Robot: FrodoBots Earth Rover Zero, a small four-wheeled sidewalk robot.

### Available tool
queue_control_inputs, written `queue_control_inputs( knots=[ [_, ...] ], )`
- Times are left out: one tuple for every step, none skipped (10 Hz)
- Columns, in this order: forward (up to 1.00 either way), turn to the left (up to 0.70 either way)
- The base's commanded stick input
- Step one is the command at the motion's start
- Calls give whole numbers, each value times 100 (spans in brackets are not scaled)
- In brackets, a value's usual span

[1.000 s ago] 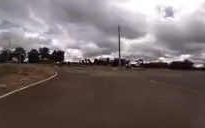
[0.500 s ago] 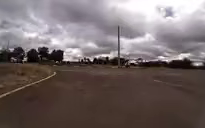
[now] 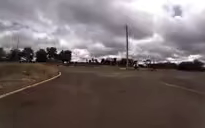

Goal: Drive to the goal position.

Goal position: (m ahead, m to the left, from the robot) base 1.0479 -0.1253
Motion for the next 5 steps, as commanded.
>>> queue_control_inputs(
  knots=[
    [85, 4],
    [85, 4],
    [85, 4],
    [85, 4],
    [85, 4]
  ],
)
